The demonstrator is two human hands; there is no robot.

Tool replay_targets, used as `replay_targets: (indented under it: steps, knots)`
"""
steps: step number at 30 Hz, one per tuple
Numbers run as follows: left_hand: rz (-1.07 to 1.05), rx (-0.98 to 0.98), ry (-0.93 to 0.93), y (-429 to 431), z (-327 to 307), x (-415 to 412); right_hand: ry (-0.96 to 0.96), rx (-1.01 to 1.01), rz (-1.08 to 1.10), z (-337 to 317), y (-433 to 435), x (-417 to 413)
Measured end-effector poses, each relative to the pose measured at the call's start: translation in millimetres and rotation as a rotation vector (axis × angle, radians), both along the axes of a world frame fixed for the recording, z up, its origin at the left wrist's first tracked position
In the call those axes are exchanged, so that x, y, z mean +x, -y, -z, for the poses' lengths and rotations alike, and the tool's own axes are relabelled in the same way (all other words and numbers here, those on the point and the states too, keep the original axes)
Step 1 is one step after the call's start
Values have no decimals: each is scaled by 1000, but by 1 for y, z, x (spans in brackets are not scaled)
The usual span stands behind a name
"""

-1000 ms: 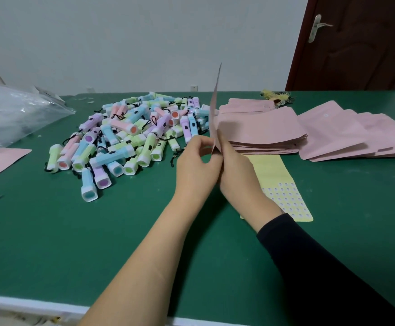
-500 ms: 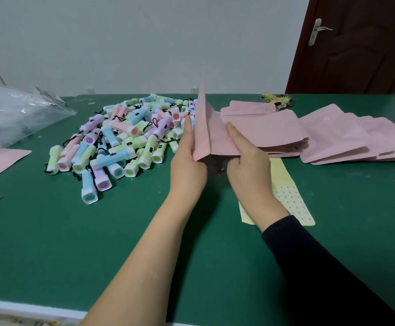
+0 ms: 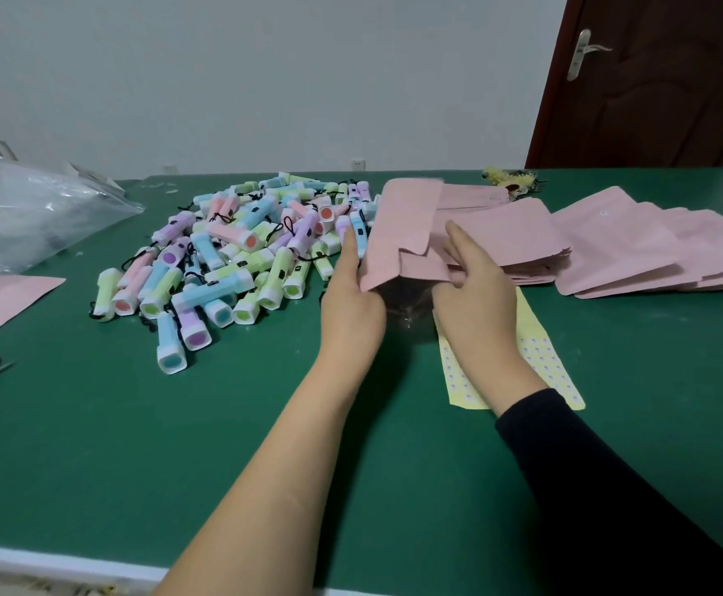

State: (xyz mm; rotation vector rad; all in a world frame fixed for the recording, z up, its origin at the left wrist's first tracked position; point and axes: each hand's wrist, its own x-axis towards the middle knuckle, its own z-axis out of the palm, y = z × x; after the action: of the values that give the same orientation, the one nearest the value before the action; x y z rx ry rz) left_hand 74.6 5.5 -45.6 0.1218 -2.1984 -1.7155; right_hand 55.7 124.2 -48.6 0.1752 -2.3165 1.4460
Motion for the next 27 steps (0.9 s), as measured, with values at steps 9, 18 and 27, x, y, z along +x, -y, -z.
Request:
replay_targets:
  steps: [9, 18, 27]
  knots:
    - [32, -39, 33, -13, 3, 1, -41, 139, -216, 8, 9, 0]
    - [600, 416, 172, 18, -15, 5, -165, 277, -100, 0, -4, -4]
    - [-164, 452, 171, 59, -14, -11, -279, 667, -378, 0, 3, 6]
